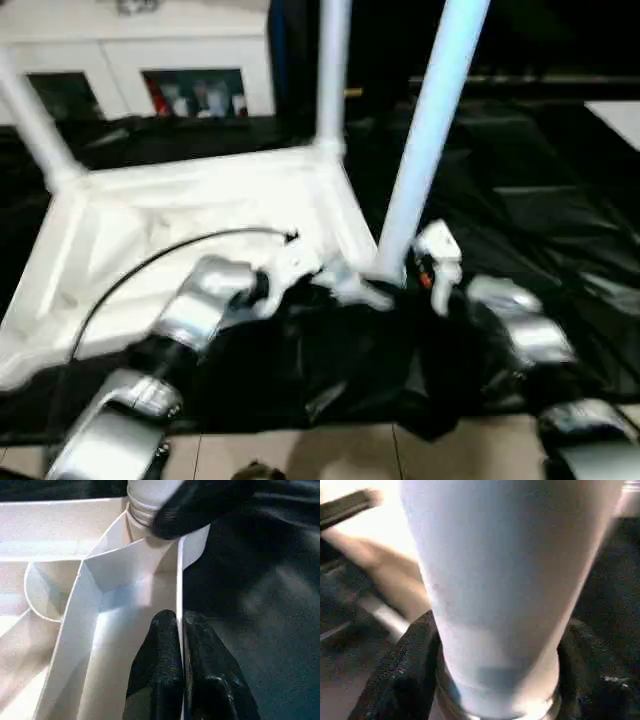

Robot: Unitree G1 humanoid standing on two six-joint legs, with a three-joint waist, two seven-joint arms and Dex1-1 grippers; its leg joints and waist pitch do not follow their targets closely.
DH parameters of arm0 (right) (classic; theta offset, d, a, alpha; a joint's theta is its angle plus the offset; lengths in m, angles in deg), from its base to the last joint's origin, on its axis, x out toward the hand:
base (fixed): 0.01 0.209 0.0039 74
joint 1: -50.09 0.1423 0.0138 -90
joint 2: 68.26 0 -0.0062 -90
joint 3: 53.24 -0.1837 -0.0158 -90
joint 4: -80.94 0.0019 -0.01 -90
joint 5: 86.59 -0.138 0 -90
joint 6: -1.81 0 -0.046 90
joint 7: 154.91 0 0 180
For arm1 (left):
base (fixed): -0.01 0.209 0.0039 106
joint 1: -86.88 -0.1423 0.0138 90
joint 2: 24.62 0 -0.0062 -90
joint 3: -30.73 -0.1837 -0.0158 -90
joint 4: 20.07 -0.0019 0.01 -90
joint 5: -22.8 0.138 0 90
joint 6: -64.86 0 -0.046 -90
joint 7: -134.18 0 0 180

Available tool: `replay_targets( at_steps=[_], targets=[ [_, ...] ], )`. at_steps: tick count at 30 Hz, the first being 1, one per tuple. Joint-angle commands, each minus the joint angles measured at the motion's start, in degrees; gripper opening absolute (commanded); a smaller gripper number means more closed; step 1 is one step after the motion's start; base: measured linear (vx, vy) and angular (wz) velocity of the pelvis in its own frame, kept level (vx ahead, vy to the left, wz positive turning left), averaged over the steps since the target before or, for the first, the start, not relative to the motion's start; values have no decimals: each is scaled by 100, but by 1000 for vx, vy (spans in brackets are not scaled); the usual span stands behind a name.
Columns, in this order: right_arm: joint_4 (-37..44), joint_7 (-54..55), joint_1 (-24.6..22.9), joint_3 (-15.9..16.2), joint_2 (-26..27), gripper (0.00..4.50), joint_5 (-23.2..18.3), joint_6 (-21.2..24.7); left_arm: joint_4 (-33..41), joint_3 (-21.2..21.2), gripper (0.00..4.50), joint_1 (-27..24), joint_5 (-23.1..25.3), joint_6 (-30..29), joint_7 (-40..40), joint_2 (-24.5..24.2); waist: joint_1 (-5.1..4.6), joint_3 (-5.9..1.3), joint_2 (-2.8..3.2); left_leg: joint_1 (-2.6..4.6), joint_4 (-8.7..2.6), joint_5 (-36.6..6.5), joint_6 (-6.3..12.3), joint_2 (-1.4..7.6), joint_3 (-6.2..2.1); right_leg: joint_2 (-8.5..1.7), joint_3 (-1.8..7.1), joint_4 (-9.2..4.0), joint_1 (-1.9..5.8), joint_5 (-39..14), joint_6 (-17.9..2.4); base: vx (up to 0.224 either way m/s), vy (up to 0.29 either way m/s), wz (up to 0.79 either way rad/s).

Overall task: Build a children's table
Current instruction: Rotate leg to tighten

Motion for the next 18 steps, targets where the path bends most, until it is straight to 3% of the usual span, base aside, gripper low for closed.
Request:
replay_targets(
  at_steps=[1, 2, 3, 6, 7, 8, 10, 12, 13, 18],
  targets=[
    [-466, 923, 15, -99, 255, 273, 153, 279, -453, 366, 0, 208, -91, 83, -906, 256, -12, -363, -119, 200, -443, -1635, -9, 309, -190, -392, 234, -508, 188, -2017, -1158, 0, 0, 0],
    [-466, 923, 15, -99, 255, 273, 153, 279, -453, 366, 0, 208, -91, 83, -906, 256, -18, -365, -130, 221, -450, -1769, -33, 308, -194, -396, 232, -542, 174, -2153, -1073, 0, 0, 0],
    [-800, 1972, 197, -255, 594, 273, 202, 296, -856, 460, 0, 444, -71, 68, -1544, 533, -11, -363, -112, 217, -450, -1766, -36, 311, -199, -405, 235, -541, 173, -2155, -1063, 0, 0, 0],
    [-1091, 2593, 369, -387, 859, 273, 178, 259, -1151, 484, 0, 620, -7, 106, -2017, 734, -33, -353, -104, 244, -475, -2052, -154, 300, -230, -414, 212, -592, 165, -2565, -923, 0, 0, 0],
    [-1237, 2719, 506, -274, 1004, 273, 337, 63, -1352, 494, 0, 745, 29, 184, -2228, 893, -43, -330, -108, 272, -477, -2180, -160, 298, -216, -404, 226, -624, 107, -2654, -890, 0, 0, 0],
    [-1254, 2722, 527, -252, 1020, 273, 366, 25, -1376, 492, 0, 760, 36, 197, -2231, 914, -42, -334, -115, 286, -474, -2226, -167, 293, -218, -412, 219, -639, 113, -2715, -878, 0, 0, 0],
    [-1313, 2732, 596, -258, 1066, 273, 399, -48, -1439, 461, 0, 791, 61, 268, -2146, 958, -21, -340, -88, 254, -490, -2206, -130, 302, -238, -432, 223, -639, 144, -2652, -828, 0, 0, 0],
    [-1307, 2698, 617, -343, 1058, 273, 353, -40, -1443, 430, 0, 767, 61, 320, -2013, 943, -28, -351, -112, 212, -514, -2103, -50, 307, -235, -414, 219, -611, 176, -2397, -836, 0, 0, 0],
    [-1309, 2694, 624, -373, 1056, 329, 326, -52, -1460, 418, 0, 762, 66, 344, -1975, 935, -23, -356, -105, 214, -513, -2083, -34, 310, -232, -418, 223, -608, 177, -2351, -847, 0, 0, 0],
    [-1375, 2532, 704, -557, 926, 371, 169, -301, -1494, 349, 0, 653, 109, 487, -1714, 776, -50, -350, -101, 184, -528, -2071, 3, 311, -236, -425, 211, -602, 200, -2291, -892, 0, 0, 0]
  ],
)
